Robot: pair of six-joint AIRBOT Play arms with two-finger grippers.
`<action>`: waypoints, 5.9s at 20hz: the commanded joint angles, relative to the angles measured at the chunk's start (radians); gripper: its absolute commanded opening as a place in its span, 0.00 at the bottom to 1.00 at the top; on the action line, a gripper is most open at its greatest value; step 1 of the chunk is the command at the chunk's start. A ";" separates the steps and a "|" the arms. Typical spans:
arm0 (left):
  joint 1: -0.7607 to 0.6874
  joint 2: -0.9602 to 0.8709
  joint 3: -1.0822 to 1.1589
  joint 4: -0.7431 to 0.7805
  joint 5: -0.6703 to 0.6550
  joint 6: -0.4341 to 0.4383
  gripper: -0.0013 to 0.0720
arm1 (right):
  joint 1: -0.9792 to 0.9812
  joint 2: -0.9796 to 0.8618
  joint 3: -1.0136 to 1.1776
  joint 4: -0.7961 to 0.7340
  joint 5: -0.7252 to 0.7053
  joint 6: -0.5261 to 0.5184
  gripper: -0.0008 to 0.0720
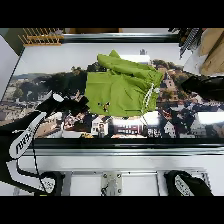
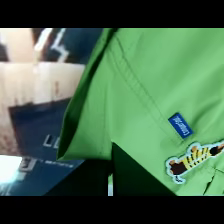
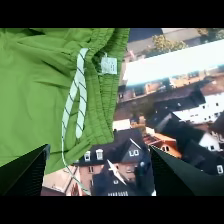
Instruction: Fold the clothes and pants, and hang the long-sleeved shirts on hangers.
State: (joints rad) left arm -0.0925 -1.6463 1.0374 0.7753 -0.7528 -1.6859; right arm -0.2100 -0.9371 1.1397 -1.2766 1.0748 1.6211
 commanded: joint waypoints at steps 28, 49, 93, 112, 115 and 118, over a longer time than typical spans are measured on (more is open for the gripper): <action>-0.038 0.359 -0.072 0.146 -0.051 0.055 0.02 | 0.168 -0.436 -0.290 0.534 -0.536 -0.294 0.05; -0.209 0.719 0.849 0.389 0.074 0.092 0.02 | 0.170 0.307 0.261 0.447 0.034 0.276 0.05; -0.381 0.421 -0.150 0.373 -0.293 0.047 0.02 | 0.180 -0.312 -0.112 -0.161 0.276 -0.066 0.05; -0.591 0.496 -0.069 0.340 -0.624 0.101 0.95 | 0.180 -0.259 -0.112 -0.179 0.348 -0.066 0.12; -0.584 0.525 -0.068 0.242 -0.605 0.104 0.96 | 0.171 -0.256 -0.107 -0.179 0.385 -0.105 1.00; -0.468 0.578 -0.069 0.252 -0.598 0.100 0.96 | 0.084 -0.252 -0.078 -0.156 0.388 -0.137 1.00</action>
State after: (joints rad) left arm -0.6273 -1.1046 0.9680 1.0512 -1.3594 -1.5875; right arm -0.0696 -1.1919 1.0431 -1.4551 1.4445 1.5223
